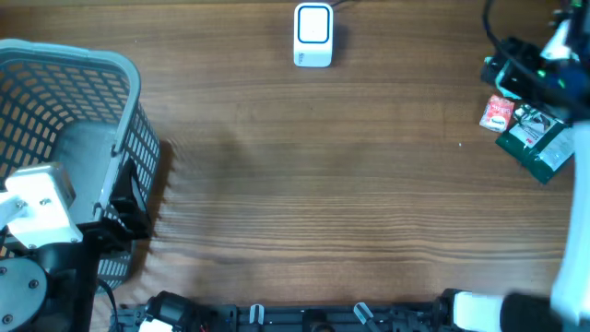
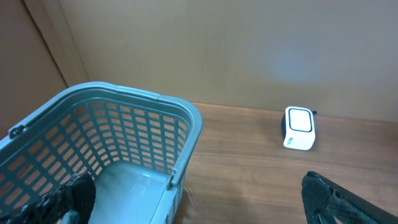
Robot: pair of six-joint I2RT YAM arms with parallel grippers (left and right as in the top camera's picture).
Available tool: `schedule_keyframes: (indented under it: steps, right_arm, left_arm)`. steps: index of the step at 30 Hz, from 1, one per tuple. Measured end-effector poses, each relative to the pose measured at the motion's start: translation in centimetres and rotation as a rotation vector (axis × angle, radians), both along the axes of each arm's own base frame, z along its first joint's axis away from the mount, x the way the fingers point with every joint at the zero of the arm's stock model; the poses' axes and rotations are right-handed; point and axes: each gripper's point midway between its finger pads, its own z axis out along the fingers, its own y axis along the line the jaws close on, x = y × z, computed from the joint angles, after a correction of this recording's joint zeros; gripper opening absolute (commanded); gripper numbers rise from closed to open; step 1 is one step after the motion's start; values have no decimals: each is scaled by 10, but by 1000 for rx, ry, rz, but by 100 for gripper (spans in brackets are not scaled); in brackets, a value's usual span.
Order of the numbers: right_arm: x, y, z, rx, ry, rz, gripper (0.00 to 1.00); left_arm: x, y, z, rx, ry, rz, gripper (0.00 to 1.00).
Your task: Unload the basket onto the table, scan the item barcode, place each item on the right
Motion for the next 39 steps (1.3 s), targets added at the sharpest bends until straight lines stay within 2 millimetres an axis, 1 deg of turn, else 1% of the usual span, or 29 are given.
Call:
schedule_keyframes:
  steps: [3,4,6,8,10,11,13,14,15,16,18,20,21,22,24,25,27,28,29,33,34,35,36,38,39]
  right_arm:
    - [-28,7,38,-6,-119,11,100]
    - [-36,8,46,-20,-144,23,100]
    - [-46,10,51,-31,-150,33,100]
    - [-44,13,56,-32,-175,57,100]
    - [-25,17,79,-35,-306,91,100]
    - [-19,22,91,-35,-373,113,100]
    - [-15,41,128,-49,-577,180,100]
    - [-25,56,144,-54,-688,226,100]
    - [-38,66,156,-56,-782,260,100]
    - [-61,72,165,-66,-881,277,100]
    - [-91,73,162,-82,-993,279,100]
    - [-107,74,137,-88,-1032,279,100]
    - [-114,74,118,-90,-1041,279,100]
    - [-118,74,108,-93,-1064,279,100]
    - [-126,74,70,-99,-1099,278,100]
    - [-128,74,55,-102,-1118,277,100]
    - [-126,71,17,-81,-1125,254,100]
    - [-125,69,8,-69,-1137,233,100]
    - [-123,65,-5,-46,-1163,200,99]
    - [-107,61,-66,-9,-1154,162,100]
    - [-103,61,-90,2,-1127,156,100]
    - [-101,61,-108,15,-1086,149,100]
    - [-100,60,-117,20,-1056,144,100]
    - [-100,60,-118,8,-1050,150,100]
    - [-100,60,-125,-10,-1019,159,100]
  left_arm:
    - [0,0,0,0,0,0,100]
    - [0,0,0,0,0,0,100]
    - [0,0,0,0,0,0,100]
    - [0,0,0,0,0,0,100]
    - [0,0,0,0,-1,0,100]
    - [0,0,0,0,0,0,100]
    - [0,0,0,0,-1,0,100]
    - [0,0,0,0,-1,0,100]
    - [0,0,0,-1,-1,0,100]
    - [0,0,0,0,1,0,100]
    - [0,0,0,0,0,0,100]
    - [0,0,0,0,0,0,100]
    - [0,0,0,1,1,0,100]
    - [0,0,0,0,0,0,100]
    - [0,0,0,0,0,0,100]
    - [0,0,0,0,1,0,100]
    - [0,0,0,0,0,0,100]
    - [0,0,0,0,1,0,100]
    - [0,0,0,0,-1,0,100]
    - [0,0,0,0,0,0,100]
    - [0,0,0,0,1,0,100]
    - [0,0,0,0,1,0,100]
    - [0,0,0,0,0,0,100]
    - [0,0,0,0,0,0,100]
    - [0,0,0,0,0,0,100]
